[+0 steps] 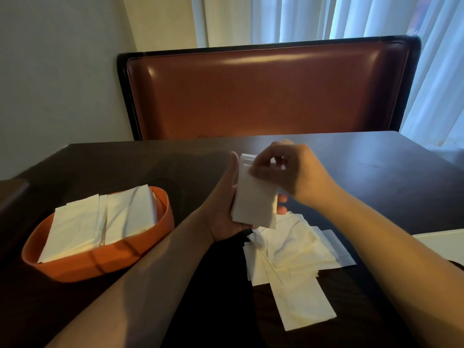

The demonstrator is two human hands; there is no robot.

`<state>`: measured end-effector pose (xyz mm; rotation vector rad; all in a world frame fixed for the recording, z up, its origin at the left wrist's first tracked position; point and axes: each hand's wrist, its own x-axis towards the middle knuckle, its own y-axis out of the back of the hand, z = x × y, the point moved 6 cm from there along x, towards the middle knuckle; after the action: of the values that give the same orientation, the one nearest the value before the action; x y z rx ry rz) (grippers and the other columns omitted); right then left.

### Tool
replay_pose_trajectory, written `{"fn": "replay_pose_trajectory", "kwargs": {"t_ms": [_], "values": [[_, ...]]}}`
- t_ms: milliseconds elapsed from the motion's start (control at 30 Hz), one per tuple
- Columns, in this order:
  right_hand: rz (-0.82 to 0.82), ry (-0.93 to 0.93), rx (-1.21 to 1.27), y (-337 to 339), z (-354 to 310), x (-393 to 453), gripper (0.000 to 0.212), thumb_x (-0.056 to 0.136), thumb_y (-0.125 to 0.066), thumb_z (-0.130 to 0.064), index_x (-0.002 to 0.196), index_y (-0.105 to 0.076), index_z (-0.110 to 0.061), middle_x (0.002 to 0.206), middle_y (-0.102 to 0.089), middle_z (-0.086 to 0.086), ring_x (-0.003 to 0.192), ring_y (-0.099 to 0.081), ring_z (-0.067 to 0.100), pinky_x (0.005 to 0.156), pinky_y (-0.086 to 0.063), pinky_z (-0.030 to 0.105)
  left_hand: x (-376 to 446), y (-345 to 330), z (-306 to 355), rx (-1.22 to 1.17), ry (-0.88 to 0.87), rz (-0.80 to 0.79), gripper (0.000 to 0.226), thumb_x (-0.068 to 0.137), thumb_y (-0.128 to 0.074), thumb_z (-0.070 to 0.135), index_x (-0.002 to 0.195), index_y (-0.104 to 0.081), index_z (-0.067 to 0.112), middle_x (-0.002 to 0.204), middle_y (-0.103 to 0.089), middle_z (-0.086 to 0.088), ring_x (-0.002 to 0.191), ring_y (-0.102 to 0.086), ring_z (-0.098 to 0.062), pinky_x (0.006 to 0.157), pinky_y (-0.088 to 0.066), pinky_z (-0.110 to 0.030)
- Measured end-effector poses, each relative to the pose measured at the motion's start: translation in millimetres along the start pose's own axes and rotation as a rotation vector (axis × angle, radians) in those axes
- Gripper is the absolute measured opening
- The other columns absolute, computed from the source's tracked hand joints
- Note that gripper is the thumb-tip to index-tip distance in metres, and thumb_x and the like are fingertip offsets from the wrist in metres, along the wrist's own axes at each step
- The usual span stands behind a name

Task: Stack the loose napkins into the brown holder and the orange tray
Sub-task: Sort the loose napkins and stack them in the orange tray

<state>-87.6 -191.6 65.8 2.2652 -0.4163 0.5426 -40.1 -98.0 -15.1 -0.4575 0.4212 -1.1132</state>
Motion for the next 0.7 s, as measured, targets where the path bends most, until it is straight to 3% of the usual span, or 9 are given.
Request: {"fn": "replay_pose_trajectory", "kwargs": {"t_ms": [67, 200, 300, 400, 500, 600, 700], "values": [[0.012, 0.031, -0.050, -4, 3, 3, 0.009, 0.083, -0.078, -0.025, 0.078, -0.070, -0.025, 0.091, -0.058, -0.004, 0.087, -0.046, 0.006, 0.069, -0.036, 0.005, -2, -3, 2, 0.012, -0.024, 0.002, 0.079, 0.084, -0.028, 0.073, 0.117, -0.063, 0.011, 0.096, -0.071, -0.016, 0.081, -0.071, -0.025, 0.067, -0.060, -0.034], [0.080, 0.046, -0.063, -8, 10, 4, 0.012, 0.081, -0.078, -0.025, 0.089, -0.069, -0.027, 0.109, -0.052, -0.007, 0.107, -0.043, 0.010, 0.082, -0.037, 0.009, -6, -6, 4, 0.105, -0.072, 0.023, 0.036, 0.091, -0.047, 0.037, 0.111, -0.060, 0.009, 0.088, -0.072, -0.013, 0.075, -0.071, -0.021, 0.064, -0.059, -0.032], [0.161, -0.003, 0.018, -3, 21, 0, 0.027, 0.090, -0.068, -0.035, 0.114, -0.063, -0.023, 0.120, -0.050, -0.006, 0.111, -0.045, 0.009, 0.085, -0.038, 0.005, -4, -3, 6, 0.077, -0.123, 0.044, 0.036, 0.101, -0.042, 0.033, 0.121, -0.058, 0.007, 0.100, -0.070, -0.015, 0.086, -0.069, -0.024, 0.080, -0.057, -0.039], [0.263, -0.195, 0.300, 3, 32, -6, 0.043, 0.086, -0.059, -0.051, 0.113, -0.059, -0.017, 0.108, -0.059, -0.004, 0.097, -0.058, 0.004, 0.078, -0.046, 0.013, 3, 10, 11, 0.082, -0.201, 0.159, 0.045, 0.105, -0.033, 0.043, 0.133, -0.052, 0.012, 0.108, -0.067, -0.015, 0.095, -0.066, -0.025, 0.078, -0.057, -0.040], [0.094, -0.390, 0.528, -20, 43, -12, 0.053, 0.077, -0.060, -0.060, 0.100, -0.059, -0.012, 0.091, -0.065, -0.001, 0.081, -0.064, 0.005, 0.073, -0.052, 0.023, 6, 20, 18, 0.024, -0.313, 0.262, 0.051, 0.104, -0.032, 0.050, 0.127, -0.058, 0.013, 0.114, -0.067, -0.013, 0.101, -0.066, -0.021, 0.087, -0.056, -0.040], [-0.211, -0.441, 0.630, -48, 38, -25, 0.051, 0.067, -0.070, -0.049, 0.099, -0.068, -0.010, 0.089, -0.073, 0.000, 0.082, -0.068, 0.010, 0.072, -0.055, 0.023, 5, 26, 21, 0.075, -0.360, 0.360, 0.054, 0.095, -0.045, 0.057, 0.120, -0.059, 0.011, 0.111, -0.064, -0.017, 0.102, -0.065, -0.028, 0.097, -0.050, -0.051], [-0.151, -0.334, 0.539, -41, 38, -18, 0.040, 0.065, -0.077, -0.041, 0.092, -0.072, -0.013, 0.080, -0.075, -0.004, 0.078, -0.068, 0.010, 0.071, -0.055, 0.021, 4, 27, 28, 0.263, -0.486, 0.308, 0.054, 0.097, -0.053, 0.044, 0.130, -0.048, 0.002, 0.121, -0.055, -0.030, 0.112, -0.057, -0.046, 0.098, -0.045, -0.059]]}}
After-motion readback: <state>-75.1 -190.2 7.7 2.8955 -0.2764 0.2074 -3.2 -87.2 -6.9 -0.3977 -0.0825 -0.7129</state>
